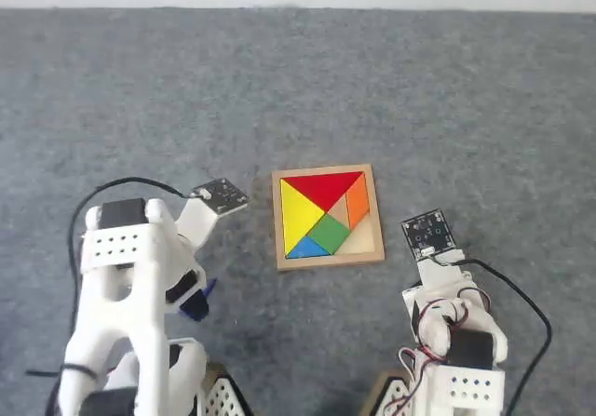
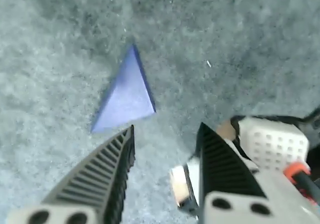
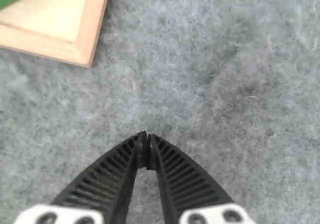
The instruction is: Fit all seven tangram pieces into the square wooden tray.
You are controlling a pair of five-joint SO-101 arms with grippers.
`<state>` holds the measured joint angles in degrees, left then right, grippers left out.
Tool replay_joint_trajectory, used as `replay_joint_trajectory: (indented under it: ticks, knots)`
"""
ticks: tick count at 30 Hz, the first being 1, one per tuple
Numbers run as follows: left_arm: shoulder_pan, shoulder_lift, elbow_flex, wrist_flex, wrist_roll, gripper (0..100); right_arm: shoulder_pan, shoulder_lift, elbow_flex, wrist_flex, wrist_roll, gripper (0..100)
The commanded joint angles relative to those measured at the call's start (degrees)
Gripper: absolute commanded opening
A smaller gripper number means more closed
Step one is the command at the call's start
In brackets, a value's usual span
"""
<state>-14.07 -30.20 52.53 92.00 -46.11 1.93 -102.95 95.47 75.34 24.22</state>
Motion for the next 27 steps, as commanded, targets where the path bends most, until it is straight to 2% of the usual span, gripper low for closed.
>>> replay_joint_trajectory:
  ticks: [1, 4, 13, 21, 27]
  knots:
    - [0.4, 8.4, 0.5, -9.0, 2.0, 20, -0.2, -0.9, 1.0, 0.0, 0.4, 0.8]
    - [0.4, 15.4, -0.3, -12.2, 2.6, 20, -0.2, -0.9, 1.0, 0.0, 0.4, 0.8]
    - [-0.1, 29.1, -4.0, -13.6, 2.6, 20, -0.2, -0.9, 1.0, 0.0, 0.4, 0.8]
    - [-0.1, 32.9, -6.8, -14.8, 2.6, 20, -0.2, -0.9, 1.0, 0.0, 0.4, 0.8]
    - [0.4, 32.9, -6.9, -21.8, 7.1, 19, -0.2, -0.9, 1.0, 0.0, 0.4, 0.8]
